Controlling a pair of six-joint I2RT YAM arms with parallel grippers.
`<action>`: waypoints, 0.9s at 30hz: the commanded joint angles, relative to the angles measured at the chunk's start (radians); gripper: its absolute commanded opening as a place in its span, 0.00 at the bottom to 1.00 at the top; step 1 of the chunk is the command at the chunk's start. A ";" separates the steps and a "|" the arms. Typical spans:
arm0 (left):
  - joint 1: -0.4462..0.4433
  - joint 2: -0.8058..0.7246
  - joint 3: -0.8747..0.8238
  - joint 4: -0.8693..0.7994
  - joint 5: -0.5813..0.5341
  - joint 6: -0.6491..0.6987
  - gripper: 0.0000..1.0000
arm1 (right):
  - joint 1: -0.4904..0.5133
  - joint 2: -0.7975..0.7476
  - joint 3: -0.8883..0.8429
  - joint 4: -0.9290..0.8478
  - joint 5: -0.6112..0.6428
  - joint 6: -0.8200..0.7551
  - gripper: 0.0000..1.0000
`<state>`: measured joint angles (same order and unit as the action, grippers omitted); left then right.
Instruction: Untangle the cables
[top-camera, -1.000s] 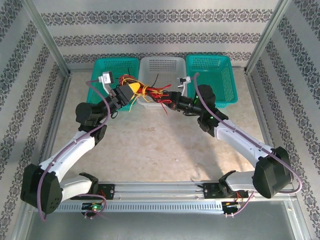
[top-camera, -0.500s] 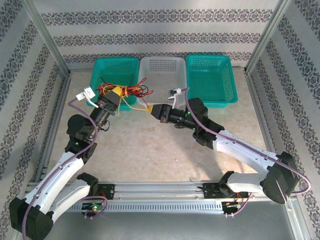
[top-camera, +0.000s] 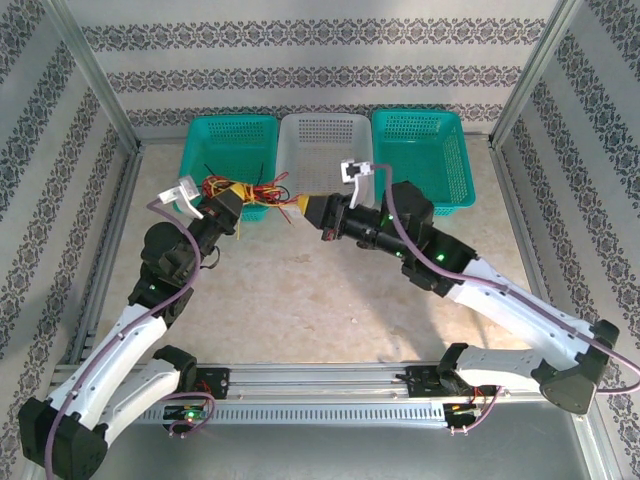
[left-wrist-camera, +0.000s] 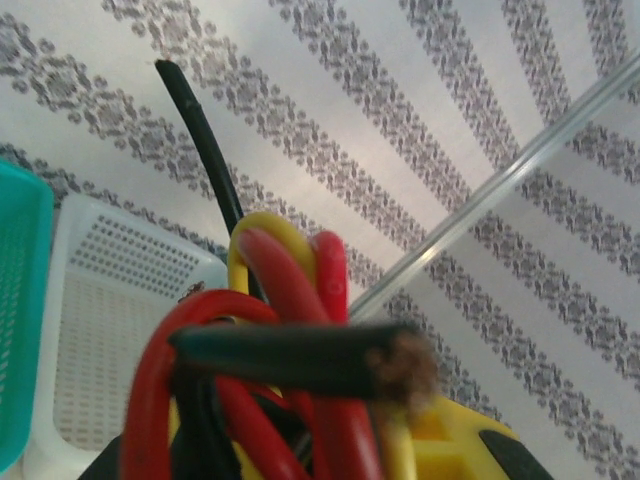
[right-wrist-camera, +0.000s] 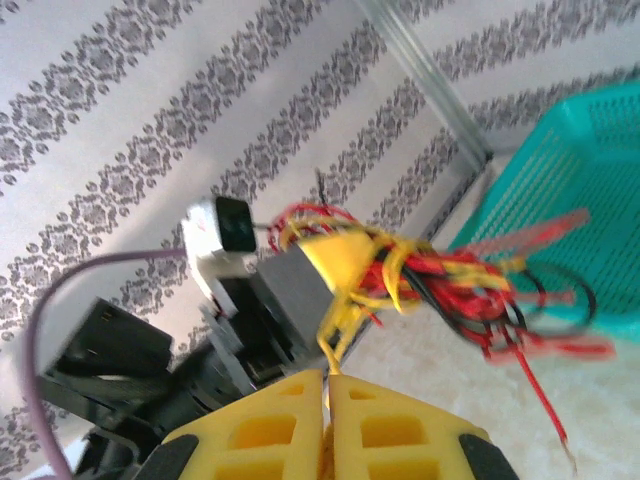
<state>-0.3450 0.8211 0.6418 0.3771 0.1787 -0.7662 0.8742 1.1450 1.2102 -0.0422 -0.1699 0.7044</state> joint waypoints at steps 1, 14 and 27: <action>0.014 0.029 0.025 -0.020 0.079 0.045 0.00 | -0.010 -0.023 0.125 -0.099 0.064 -0.109 0.00; 0.011 0.137 0.022 0.078 0.423 0.035 0.00 | -0.113 0.092 0.344 -0.250 0.038 -0.104 0.00; 0.009 0.223 0.025 0.244 0.714 -0.053 0.00 | -0.301 0.218 0.490 -0.305 -0.043 -0.040 0.00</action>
<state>-0.3450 1.0382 0.6628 0.5392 0.7689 -0.7856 0.6094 1.3533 1.6474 -0.3897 -0.2092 0.6483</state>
